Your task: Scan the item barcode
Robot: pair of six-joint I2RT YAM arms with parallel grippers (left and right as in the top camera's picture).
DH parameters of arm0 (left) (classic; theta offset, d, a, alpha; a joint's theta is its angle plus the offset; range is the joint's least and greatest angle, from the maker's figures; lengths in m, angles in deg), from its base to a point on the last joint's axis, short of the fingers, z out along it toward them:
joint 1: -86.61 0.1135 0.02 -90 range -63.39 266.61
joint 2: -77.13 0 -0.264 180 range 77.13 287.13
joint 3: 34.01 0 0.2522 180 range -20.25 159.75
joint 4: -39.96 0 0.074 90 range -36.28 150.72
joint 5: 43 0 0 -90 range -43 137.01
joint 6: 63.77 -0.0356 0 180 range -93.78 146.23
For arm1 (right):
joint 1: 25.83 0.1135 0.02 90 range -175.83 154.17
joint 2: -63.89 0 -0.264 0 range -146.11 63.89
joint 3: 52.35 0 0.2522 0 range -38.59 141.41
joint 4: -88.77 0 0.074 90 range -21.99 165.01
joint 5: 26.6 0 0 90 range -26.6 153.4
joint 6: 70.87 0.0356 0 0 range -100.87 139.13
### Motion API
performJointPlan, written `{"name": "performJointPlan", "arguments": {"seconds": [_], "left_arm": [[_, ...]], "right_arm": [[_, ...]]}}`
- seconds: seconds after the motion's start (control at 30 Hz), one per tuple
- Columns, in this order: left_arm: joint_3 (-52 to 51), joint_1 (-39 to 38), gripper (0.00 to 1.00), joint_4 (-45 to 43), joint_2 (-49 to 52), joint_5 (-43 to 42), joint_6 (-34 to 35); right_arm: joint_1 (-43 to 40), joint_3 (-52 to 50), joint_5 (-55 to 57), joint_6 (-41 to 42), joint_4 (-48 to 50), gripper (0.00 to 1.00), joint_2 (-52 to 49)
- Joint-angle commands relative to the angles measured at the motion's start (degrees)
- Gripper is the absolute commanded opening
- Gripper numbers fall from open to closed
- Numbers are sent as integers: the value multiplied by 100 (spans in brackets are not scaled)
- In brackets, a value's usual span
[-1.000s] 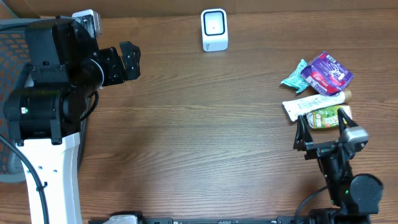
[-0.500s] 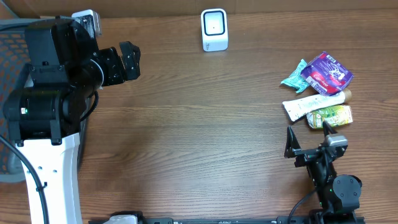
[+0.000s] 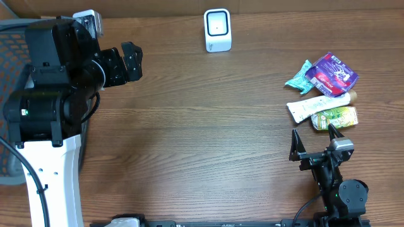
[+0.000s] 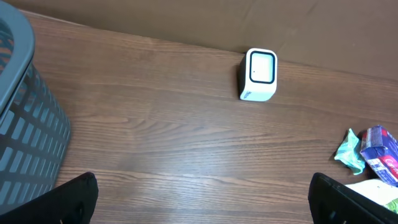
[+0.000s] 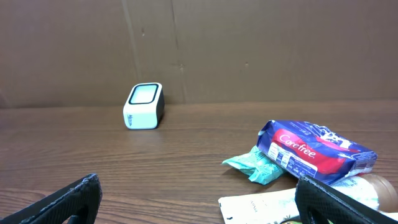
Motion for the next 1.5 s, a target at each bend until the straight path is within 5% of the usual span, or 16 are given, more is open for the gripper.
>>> {"name": "performJointPlan", "arguments": {"seconds": [0.0, 0.47, 0.63, 1.2, 1.47], "left_arm": [[46, -11, 99, -17, -2, -22, -111], [46, -11, 99, -4, -20, 212, -140], [-557, -11, 100, -654, -772, 341, -1054], [-7700, -2, 100, -6218, -5825, -146, -2190], [-9805, -2, 99, -6712, -7434, -260, -2957]], "right_arm": [[31, -59, 57, -7, 22, 100, 50], [31, -59, 57, -7, 22, 100, 50], [31, -59, 57, -7, 22, 100, 50], [31, -59, 57, -7, 22, 100, 50], [31, -59, 57, -7, 22, 100, 50]]}}
